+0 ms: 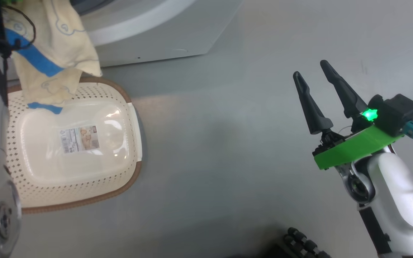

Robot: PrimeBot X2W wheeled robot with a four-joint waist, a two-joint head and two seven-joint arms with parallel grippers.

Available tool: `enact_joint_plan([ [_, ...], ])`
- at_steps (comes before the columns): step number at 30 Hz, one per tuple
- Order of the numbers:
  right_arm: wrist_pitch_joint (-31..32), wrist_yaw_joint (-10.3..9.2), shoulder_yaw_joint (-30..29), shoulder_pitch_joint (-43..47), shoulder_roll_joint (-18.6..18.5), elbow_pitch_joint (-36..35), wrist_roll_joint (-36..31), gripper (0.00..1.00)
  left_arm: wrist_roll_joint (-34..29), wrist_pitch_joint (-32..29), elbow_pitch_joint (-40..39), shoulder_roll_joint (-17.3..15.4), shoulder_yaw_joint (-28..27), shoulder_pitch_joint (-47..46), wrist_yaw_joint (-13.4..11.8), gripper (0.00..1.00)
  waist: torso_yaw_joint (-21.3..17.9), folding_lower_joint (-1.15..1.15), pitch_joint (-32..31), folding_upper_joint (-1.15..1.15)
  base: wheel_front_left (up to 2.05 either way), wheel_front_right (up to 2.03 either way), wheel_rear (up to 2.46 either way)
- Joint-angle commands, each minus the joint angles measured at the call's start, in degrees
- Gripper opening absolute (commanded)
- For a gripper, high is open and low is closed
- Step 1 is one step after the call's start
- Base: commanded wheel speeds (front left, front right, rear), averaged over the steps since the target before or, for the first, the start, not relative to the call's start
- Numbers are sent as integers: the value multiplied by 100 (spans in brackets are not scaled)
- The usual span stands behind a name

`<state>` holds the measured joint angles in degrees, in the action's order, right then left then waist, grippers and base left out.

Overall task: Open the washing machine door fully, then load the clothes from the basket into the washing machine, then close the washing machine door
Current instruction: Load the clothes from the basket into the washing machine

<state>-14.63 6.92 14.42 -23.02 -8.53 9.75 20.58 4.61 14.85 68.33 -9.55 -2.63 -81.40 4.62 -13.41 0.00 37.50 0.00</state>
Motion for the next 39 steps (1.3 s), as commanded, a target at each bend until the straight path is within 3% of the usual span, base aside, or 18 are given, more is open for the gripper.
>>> enact_joint_plan([
  [1, -37, 57, -9, 179, -115, -139, -17, 100, 18, 15, -315, -143, 44, 140, 36, 100, 146, 0, -120, 0, 0, 0, 0],
  [10, -37, 57, -90, 345, -184, -140, -21, 100, 246, 15, -1488, 109, 74, 1535, 187, 100, 404, 0, -430, 0, 0, 0, 0],
  [19, -37, 57, -112, 463, -217, -137, -5, 100, 509, 15, -3408, 194, 57, 3338, 243, 100, 533, 0, -631, 0, 0, 0, 0],
  [30, -37, 57, -161, 604, -193, -126, 13, 100, 721, -378, -6163, 281, -17, 5989, 105, 100, 620, 0, -873, 0, 0, 0, 0],
  [39, -37, 57, -253, 620, -232, -169, 8, 100, 783, -587, -7304, 375, 74, 7336, -12, 100, 751, 0, -846, 0, 0, 0, 0],
])
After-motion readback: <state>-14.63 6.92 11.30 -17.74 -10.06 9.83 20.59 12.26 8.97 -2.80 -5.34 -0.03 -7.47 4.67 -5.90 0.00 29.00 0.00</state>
